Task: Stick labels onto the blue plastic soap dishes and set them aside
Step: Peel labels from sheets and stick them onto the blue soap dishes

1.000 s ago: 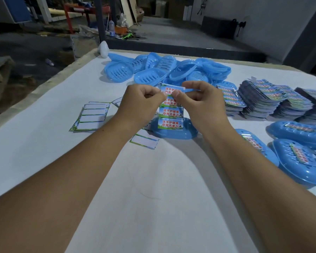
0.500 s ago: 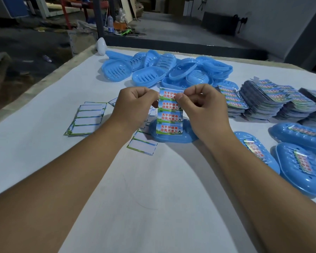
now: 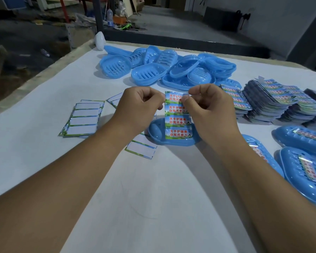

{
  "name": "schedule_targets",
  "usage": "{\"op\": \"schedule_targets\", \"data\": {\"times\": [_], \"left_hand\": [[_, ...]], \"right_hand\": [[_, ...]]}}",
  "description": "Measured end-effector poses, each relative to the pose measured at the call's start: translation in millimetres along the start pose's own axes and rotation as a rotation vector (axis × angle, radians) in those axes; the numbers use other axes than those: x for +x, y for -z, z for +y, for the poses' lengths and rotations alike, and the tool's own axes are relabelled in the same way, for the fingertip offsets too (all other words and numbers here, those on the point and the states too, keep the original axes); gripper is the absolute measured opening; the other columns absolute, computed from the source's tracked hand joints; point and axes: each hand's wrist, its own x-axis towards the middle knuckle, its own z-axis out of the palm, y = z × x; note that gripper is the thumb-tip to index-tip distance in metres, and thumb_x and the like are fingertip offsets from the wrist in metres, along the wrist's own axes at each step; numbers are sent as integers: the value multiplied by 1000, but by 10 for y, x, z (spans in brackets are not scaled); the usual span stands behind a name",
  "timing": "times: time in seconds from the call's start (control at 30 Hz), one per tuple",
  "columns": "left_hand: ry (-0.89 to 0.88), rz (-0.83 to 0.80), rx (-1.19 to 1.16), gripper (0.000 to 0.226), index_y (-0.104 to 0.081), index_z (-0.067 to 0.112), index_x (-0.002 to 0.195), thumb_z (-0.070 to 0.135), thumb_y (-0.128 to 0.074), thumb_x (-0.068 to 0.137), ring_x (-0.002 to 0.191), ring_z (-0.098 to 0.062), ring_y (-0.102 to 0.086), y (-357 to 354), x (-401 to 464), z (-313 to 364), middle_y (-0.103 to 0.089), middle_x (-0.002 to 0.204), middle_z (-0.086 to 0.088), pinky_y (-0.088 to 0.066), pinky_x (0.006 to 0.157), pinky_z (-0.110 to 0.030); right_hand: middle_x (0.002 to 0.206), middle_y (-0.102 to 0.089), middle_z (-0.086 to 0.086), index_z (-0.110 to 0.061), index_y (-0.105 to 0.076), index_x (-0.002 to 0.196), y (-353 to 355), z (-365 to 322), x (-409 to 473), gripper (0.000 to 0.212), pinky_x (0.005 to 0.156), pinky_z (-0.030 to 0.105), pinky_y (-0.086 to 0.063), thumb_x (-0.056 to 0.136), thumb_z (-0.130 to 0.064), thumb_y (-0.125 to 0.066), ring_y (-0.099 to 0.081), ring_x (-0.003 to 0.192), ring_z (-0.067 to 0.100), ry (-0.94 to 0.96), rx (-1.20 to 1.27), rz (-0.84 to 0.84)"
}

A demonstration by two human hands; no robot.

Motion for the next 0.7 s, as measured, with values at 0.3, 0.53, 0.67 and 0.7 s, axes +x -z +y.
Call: {"op": "schedule_targets", "data": {"times": [0.3, 0.53, 0.67, 0.7], "left_hand": [[-96, -70, 16, 20, -73, 23, 77, 21, -66, 96, 66, 1, -63, -37, -10, -10, -70, 66, 13, -53, 68, -17], [-124, -63, 18, 20, -74, 10, 79, 12, -64, 96, 62, 2, -60, -35, -7, -9, -67, 61, 14, -48, 68, -14], [-134, -71, 45, 21, -74, 14, 79, 12, -63, 96, 63, 2, -60, -41, -19, 4, -67, 62, 14, -49, 70, -15], [-137, -76, 52, 21, -73, 15, 78, 12, -63, 96, 64, 1, -60, -47, -24, 10, -67, 62, 14, -50, 70, -17]], "right_hand": [[61, -67, -16, -28, -72, 65, -62, -125, 4, 24, 56, 21, -40, 84, -43, -71, -58, 55, 0, 89, -232, -4], [52, -64, -19, -31, -72, 59, -114, -173, 3, 25, 54, 19, -41, 82, -41, -69, -54, 49, -4, 80, -203, -36], [50, -63, -16, -28, -74, 60, -98, -175, 5, 23, 53, 22, -41, 79, -39, -66, -53, 49, 0, 75, -212, -33], [49, -61, -16, -27, -73, 59, -95, -173, 10, 24, 53, 21, -39, 78, -39, -64, -52, 48, 1, 68, -221, -31]]}}
